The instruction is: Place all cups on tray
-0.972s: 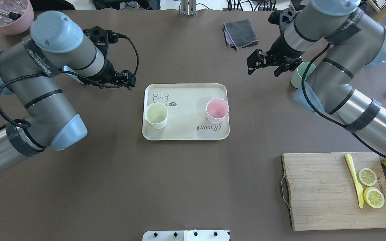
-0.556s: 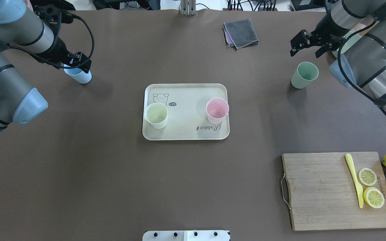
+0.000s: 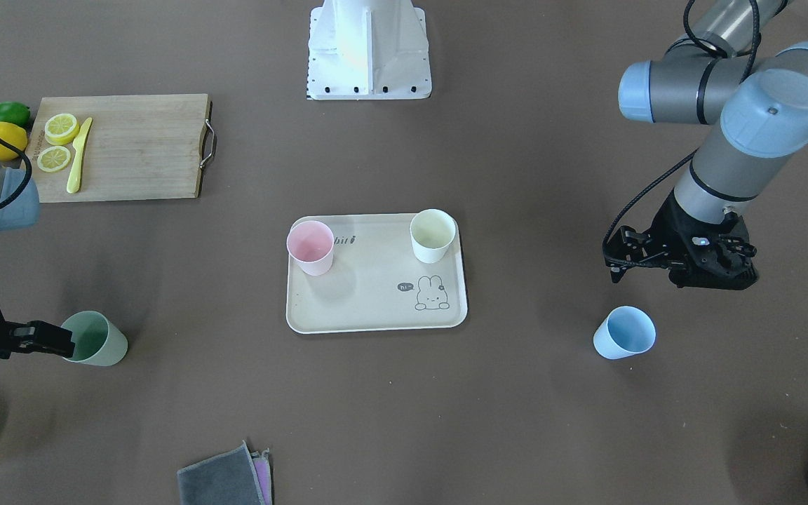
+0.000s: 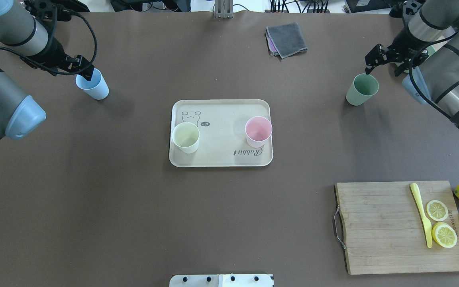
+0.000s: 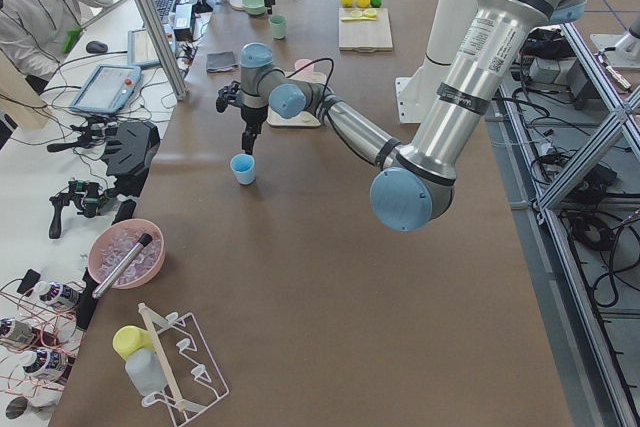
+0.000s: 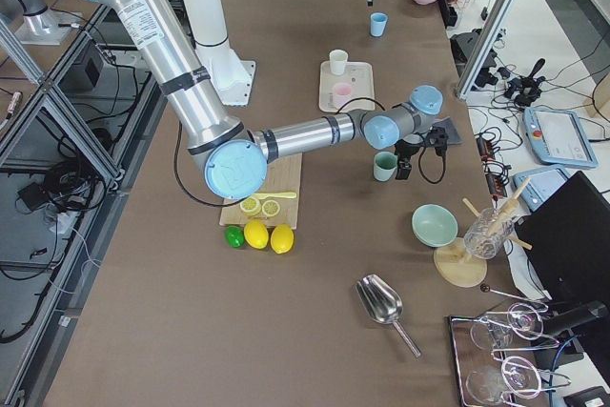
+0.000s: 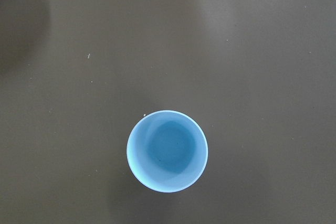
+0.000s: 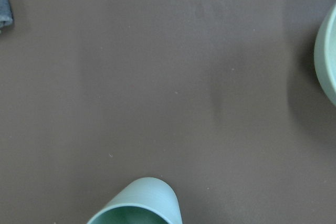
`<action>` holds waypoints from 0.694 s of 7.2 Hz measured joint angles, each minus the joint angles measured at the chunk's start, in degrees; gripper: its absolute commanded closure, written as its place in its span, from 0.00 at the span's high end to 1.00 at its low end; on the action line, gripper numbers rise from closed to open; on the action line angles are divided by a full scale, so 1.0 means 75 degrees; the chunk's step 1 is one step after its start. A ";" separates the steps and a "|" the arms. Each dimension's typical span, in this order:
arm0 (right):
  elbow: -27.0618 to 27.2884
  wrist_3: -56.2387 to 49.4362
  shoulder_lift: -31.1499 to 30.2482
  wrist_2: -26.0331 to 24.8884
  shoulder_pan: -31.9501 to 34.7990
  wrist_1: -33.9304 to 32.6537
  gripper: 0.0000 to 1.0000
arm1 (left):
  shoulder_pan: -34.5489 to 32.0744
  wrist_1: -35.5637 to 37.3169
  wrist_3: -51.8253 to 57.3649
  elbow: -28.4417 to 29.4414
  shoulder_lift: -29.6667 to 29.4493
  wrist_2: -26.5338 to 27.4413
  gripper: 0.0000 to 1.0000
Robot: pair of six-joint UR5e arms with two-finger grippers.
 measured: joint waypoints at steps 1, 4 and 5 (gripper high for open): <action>-0.0009 0.0007 -0.0076 -0.0024 -0.0152 0.0009 0.57 | -0.0007 0.0000 -0.0026 0.0003 -0.0012 0.0000 0.97; -0.0027 0.0018 -0.0109 -0.0112 -0.0372 0.0006 0.00 | -0.0134 -0.0008 0.0093 0.0146 -0.0020 0.0004 0.97; -0.0009 0.0019 -0.0077 -0.0115 -0.0387 0.0001 0.00 | -0.0229 -0.0016 0.0294 0.0306 -0.0011 0.0003 0.97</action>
